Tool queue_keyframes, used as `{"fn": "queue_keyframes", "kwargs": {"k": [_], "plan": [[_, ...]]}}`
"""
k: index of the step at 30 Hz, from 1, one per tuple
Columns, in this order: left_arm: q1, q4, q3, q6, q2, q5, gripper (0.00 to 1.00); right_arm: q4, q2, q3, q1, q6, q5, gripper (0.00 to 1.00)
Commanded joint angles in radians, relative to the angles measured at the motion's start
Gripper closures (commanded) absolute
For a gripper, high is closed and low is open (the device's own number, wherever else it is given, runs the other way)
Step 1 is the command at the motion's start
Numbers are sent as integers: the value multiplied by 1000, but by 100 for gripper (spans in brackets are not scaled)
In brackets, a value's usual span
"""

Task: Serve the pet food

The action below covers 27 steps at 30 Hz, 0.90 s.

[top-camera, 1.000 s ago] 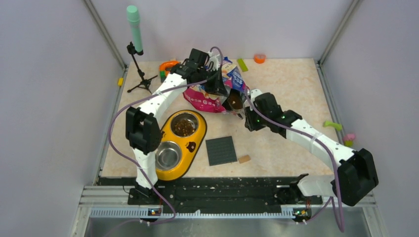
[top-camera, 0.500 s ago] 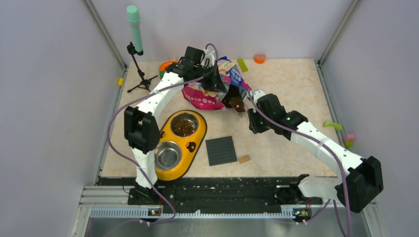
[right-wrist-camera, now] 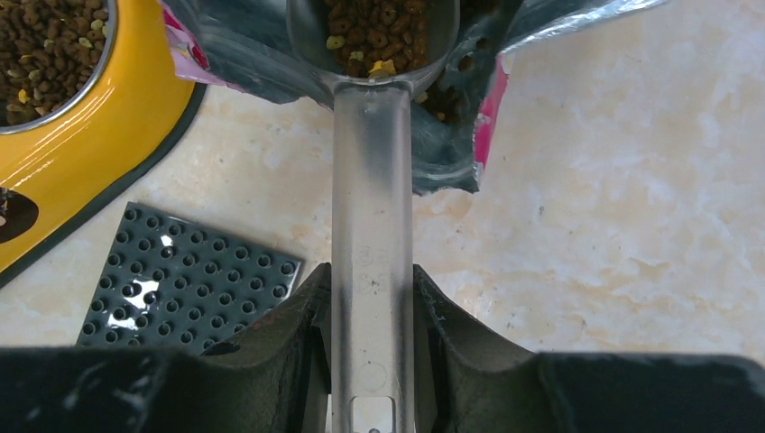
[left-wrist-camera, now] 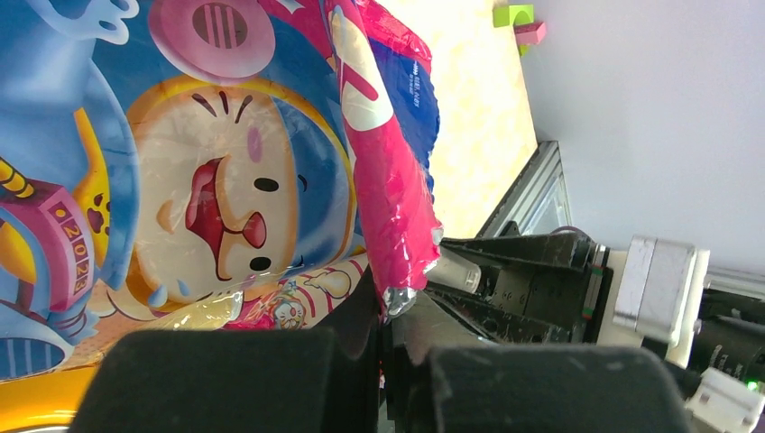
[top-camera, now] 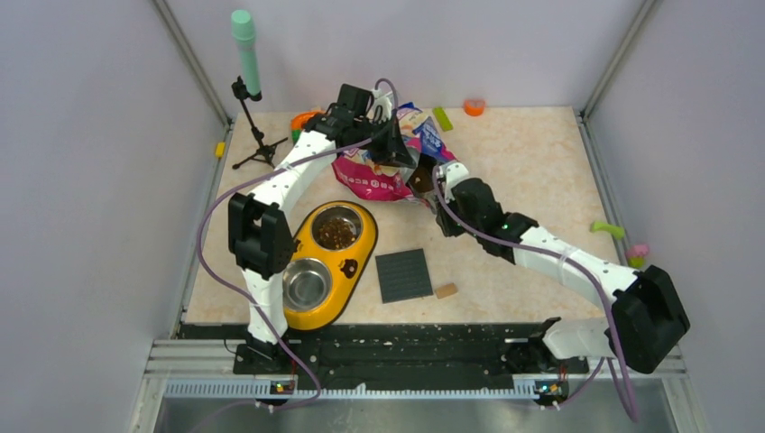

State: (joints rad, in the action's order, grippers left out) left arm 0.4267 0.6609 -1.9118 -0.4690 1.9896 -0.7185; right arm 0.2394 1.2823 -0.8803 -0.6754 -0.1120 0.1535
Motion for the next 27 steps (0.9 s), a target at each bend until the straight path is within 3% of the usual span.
{"fn": "queue_keyframes", "kwargs": {"k": [1, 12, 27], "plan": [[-19, -93, -15, -1, -53, 22, 100, -146, -44, 27, -35, 23, 51, 100], [-24, -99, -84, -31, -6, -1, 100, -35, -201, 78, -35, 34, 86, 100], [-64, -106, -161, -44, 40, 4, 100, 144, -294, 44, -35, 38, 82, 100]]}}
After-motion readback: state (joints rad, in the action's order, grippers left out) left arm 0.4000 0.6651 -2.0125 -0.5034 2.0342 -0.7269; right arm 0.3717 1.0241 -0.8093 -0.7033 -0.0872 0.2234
